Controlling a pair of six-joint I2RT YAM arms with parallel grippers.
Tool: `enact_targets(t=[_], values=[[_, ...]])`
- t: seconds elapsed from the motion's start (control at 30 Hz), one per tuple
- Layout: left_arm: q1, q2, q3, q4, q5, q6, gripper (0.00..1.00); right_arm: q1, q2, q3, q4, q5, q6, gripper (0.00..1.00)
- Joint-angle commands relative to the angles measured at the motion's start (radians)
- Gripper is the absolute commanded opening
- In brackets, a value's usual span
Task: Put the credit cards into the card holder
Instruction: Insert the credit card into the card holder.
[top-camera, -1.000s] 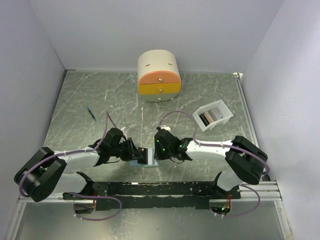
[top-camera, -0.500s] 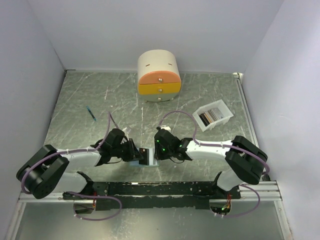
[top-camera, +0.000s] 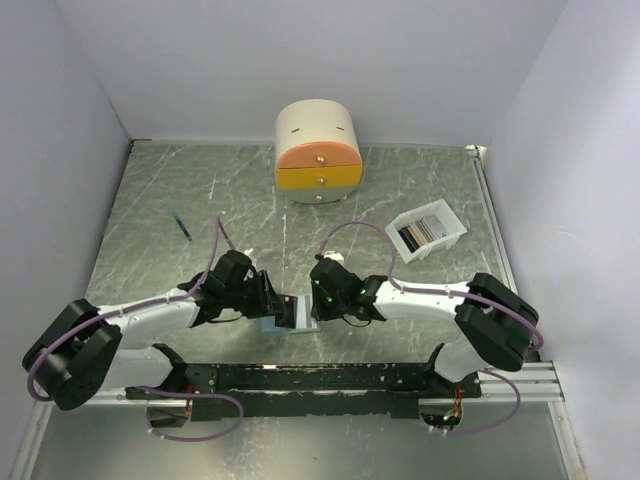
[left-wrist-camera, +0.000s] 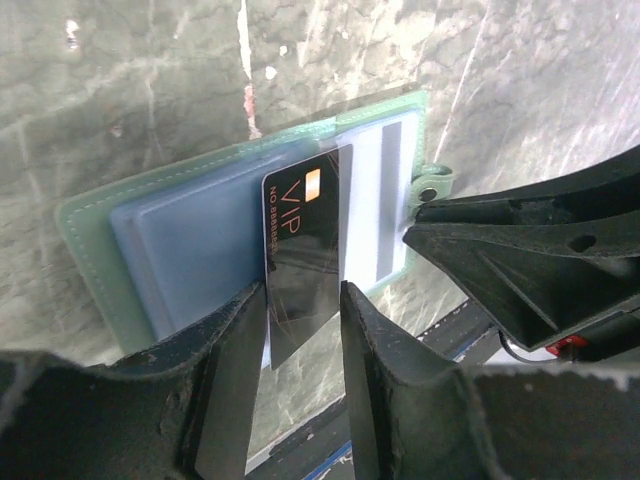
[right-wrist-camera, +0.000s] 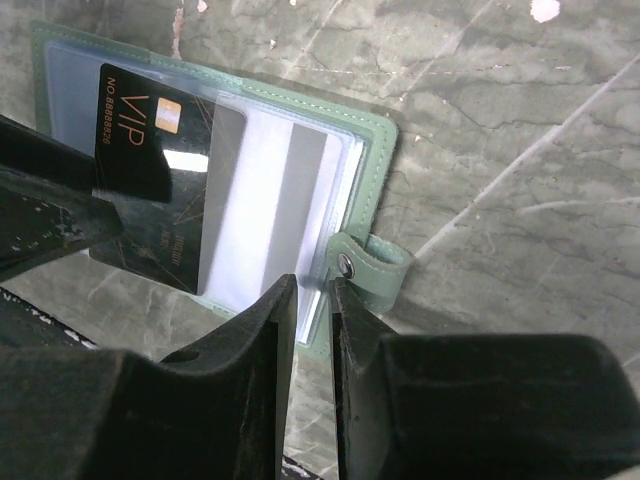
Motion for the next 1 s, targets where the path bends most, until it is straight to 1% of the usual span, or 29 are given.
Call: enact_targets(t=[0.0, 0.1, 0.47, 0.5, 0.6, 0.9, 0.97], values=[[-0.004, -0.026, 0.049, -0.142, -0.094, 0.035, 0.47, 0.003, -0.032, 0.026, -0.048, 0.036, -0.013, 0.20], [-0.004, -0.037, 0.060, -0.161, -0.108, 0.045, 0.49, 0.004, -0.039, 0.033, -0.056, 0.038, -0.014, 0.20], [-0.004, 0.013, 0.043, -0.075, -0.051, 0.035, 0.50, 0.004, -0.070, 0.046, -0.079, 0.038, -0.012, 0.21], [-0.004, 0.018, 0.043, -0.071, -0.047, 0.035, 0.50, 0.003, -0.071, 0.050, -0.086, 0.043, -0.013, 0.22], [-0.004, 0.028, 0.049, -0.066, -0.040, 0.034, 0.50, 0.003, -0.070, 0.054, -0.097, 0.054, -0.013, 0.30], [-0.004, 0.036, 0.020, -0.024, -0.011, 0.008, 0.48, 0.003, -0.023, 0.052, -0.081, 0.054, -0.021, 0.35], [-0.004, 0.035, 0.021, -0.025, -0.011, 0.007, 0.48, 0.004, -0.026, 0.049, -0.076, 0.052, -0.023, 0.38]])
